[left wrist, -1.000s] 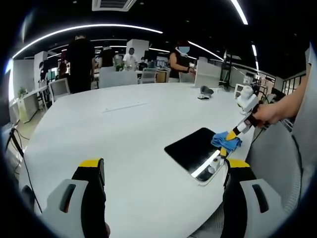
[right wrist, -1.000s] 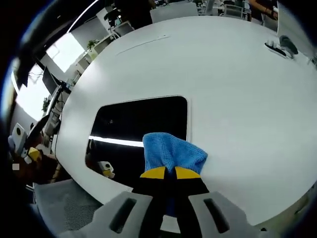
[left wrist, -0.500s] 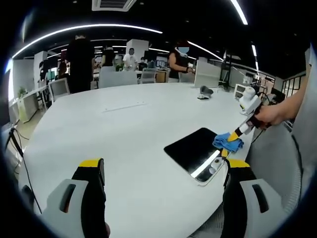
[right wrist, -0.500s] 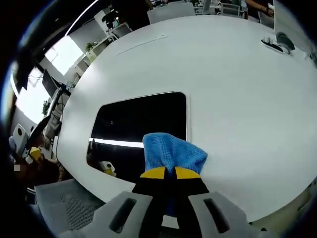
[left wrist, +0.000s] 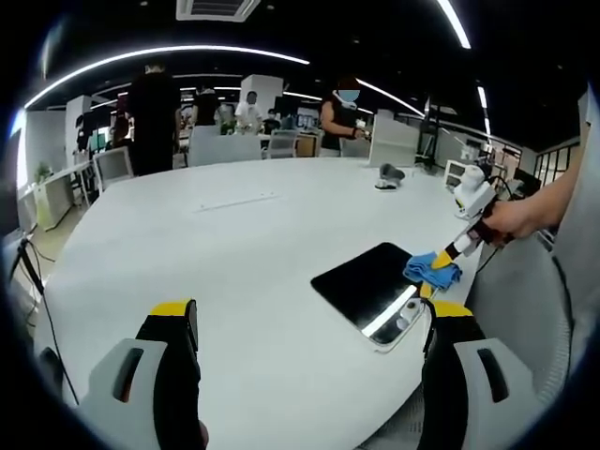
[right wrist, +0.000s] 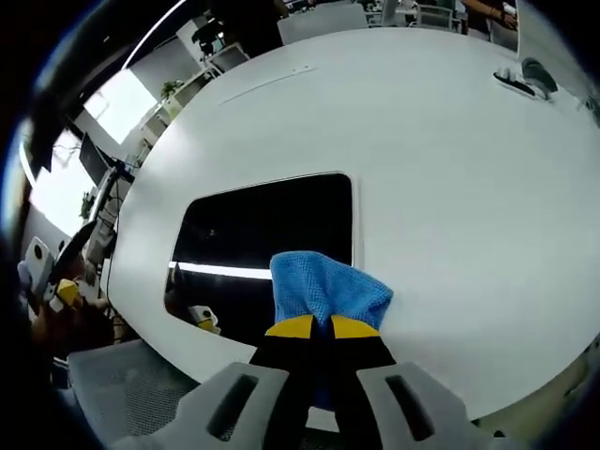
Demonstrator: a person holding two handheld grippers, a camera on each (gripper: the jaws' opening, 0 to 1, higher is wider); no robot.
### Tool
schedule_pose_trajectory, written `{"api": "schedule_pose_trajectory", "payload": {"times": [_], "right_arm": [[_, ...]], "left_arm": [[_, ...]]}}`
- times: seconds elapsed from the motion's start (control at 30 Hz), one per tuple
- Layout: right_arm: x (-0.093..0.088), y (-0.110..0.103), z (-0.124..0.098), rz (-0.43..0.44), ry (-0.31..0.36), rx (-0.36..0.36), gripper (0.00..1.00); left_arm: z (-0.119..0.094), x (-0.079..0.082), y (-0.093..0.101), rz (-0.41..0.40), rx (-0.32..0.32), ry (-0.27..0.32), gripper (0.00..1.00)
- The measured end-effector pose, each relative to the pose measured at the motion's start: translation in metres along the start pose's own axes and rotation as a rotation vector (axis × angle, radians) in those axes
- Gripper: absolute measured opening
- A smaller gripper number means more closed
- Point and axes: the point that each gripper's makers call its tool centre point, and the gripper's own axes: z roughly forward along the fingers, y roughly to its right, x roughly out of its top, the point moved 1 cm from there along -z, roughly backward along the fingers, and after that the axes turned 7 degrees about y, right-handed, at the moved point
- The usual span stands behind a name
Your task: Wipe the mirror surface with the cleaning cloth until all visible marks leave the cleaned area.
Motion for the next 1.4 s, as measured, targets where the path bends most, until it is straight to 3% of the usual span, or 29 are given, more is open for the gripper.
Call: {"api": "schedule_pose_trajectory", "payload": {"times": [0.33,1.4], "right_arm": [[-0.001,-0.012,0.004,0.028,-0.015,0.012,0.0],[-0.004,-0.047,0.015,-0.008,-0.03,0.058,0.0]], "left_arm": [[0.0,0.001,0.0,0.005,-0.002,0.0,0.99],[0.002,0.001,0.001,0.004,-0.003,0.001,0.99]]}}
